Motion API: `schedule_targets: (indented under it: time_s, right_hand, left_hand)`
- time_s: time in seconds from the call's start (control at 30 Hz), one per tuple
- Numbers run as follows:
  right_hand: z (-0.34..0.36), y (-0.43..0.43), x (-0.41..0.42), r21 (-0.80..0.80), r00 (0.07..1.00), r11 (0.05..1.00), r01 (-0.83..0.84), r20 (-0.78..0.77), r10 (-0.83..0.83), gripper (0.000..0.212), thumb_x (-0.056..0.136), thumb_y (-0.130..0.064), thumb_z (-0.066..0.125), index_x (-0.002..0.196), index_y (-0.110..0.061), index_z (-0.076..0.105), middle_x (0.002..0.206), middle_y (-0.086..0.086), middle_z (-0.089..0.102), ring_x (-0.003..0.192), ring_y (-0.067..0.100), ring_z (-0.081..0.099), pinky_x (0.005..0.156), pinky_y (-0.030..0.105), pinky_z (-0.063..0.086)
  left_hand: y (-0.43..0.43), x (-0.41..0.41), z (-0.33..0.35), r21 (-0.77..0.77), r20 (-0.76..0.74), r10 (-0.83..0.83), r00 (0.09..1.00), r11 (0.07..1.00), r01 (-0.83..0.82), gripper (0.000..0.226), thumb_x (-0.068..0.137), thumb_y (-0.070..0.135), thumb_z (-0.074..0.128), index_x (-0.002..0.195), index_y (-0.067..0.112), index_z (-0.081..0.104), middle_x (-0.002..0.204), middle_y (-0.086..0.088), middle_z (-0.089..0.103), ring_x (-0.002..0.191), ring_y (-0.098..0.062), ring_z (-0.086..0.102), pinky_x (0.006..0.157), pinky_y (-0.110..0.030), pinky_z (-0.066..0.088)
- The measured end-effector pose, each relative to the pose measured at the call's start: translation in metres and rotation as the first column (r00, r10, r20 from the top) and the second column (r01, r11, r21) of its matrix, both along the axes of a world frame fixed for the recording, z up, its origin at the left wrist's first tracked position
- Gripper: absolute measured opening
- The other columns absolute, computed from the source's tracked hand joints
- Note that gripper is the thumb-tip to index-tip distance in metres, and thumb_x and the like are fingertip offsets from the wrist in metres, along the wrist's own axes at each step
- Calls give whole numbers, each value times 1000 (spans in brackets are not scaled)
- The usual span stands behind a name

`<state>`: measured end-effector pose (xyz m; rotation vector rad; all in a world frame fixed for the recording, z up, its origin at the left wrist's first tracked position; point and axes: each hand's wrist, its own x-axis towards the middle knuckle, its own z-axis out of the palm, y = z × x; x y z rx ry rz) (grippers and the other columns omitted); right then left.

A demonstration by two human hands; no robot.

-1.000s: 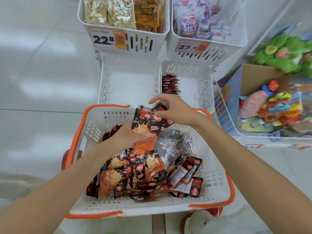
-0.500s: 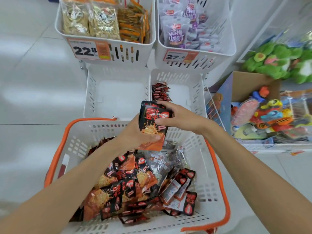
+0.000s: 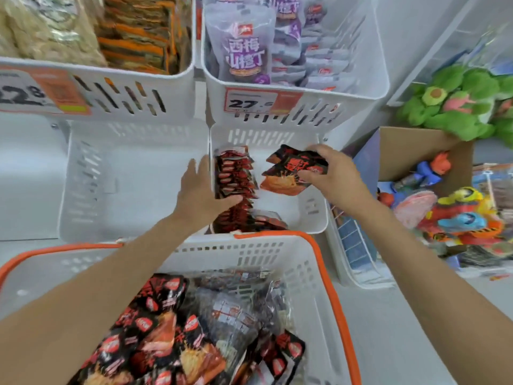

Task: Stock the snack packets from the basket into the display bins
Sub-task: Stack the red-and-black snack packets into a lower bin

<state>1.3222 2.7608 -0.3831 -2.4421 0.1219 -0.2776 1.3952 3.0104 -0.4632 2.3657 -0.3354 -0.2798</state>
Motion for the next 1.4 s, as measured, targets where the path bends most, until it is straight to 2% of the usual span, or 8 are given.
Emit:
schedule_targets:
  time_s: [0.2, 0.37, 0.57, 0.7, 0.9, 1.1, 1.17, 1.4]
  right_hand:
    - [-120, -22, 21, 68, 972, 992, -102, -207, 114, 23, 82, -7, 76, 100, -7, 62, 97, 2, 60, 92, 22, 60, 83, 30, 43]
    - [-130, -26, 16, 378, 738, 923, -77, -601, 308, 47, 82, -56, 66, 122, -36, 54, 143, -8, 42, 133, 11, 39, 110, 33, 33]
    - [-126, -20, 23, 402, 727, 904, -142, -578, 371, 44, 90, -35, 69, 130, -35, 52, 140, -6, 44, 128, 14, 46, 98, 19, 38]
    - [-120, -28, 28, 404, 731, 907, -119, -582, 356, 35, 86, -25, 75, 118, -35, 62, 137, -4, 52, 124, 12, 51, 108, 35, 42]
    - [-132, -2, 22, 410, 817, 909, -74, -497, 291, 38, 97, -31, 59, 135, -24, 54, 134, -14, 46, 125, 5, 42, 87, -5, 28]
    - [-143, -9, 31, 452, 867, 867, 211, -496, 48, 17, 91, -36, 67, 102, -23, 68, 129, -3, 60, 111, 9, 57, 88, 14, 42]
    - [-146, -10, 33, 480, 859, 837, 262, -511, 24, 18, 92, -14, 67, 110, -17, 66, 132, 6, 58, 99, 8, 59, 75, 12, 48]
    - [-143, 8, 37, 589, 722, 763, 266, -646, 246, 50, 98, -15, 57, 146, -10, 43, 147, 8, 47, 127, 20, 53, 110, 33, 40]
  left_hand:
    - [-9, 12, -43, -125, -151, -37, 988, 992, 18, 122, 81, 38, 76, 153, 13, -20, 163, -2, -15, 151, -18, -11, 123, -42, 1]
    - [-7, 9, -54, -186, -116, -75, 990, 981, 53, 115, 87, 24, 72, 151, 16, -23, 163, 3, -14, 150, -13, -6, 119, -30, 2]
    - [-5, 9, -53, -230, -118, -83, 990, 972, 54, 117, 85, 20, 74, 152, 16, -21, 164, 3, -6, 150, -13, 0, 119, -33, 7]
    - [-6, 8, -53, -240, -119, -83, 989, 969, 52, 117, 84, 21, 75, 152, 17, -20, 164, 2, -3, 150, -14, 3, 121, -37, 9]
    - [-3, 12, -56, -254, -137, -79, 987, 966, 42, 120, 82, 23, 78, 153, 21, -18, 165, 0, 4, 151, -17, 7, 122, -47, 13]
    - [-7, 8, -54, -267, -164, -20, 986, 963, -25, 113, 86, 36, 72, 153, 25, -19, 164, 7, -2, 150, -12, 2, 122, -39, 10]
    - [-7, 9, -54, -272, -162, -29, 986, 962, -17, 111, 87, 32, 71, 153, 24, -18, 164, 7, 0, 150, -12, 4, 121, -38, 10]
    - [-7, 11, -58, -276, -158, -33, 987, 961, -12, 114, 85, 31, 74, 153, 25, -17, 164, 4, 8, 150, -15, 11, 122, -47, 15]
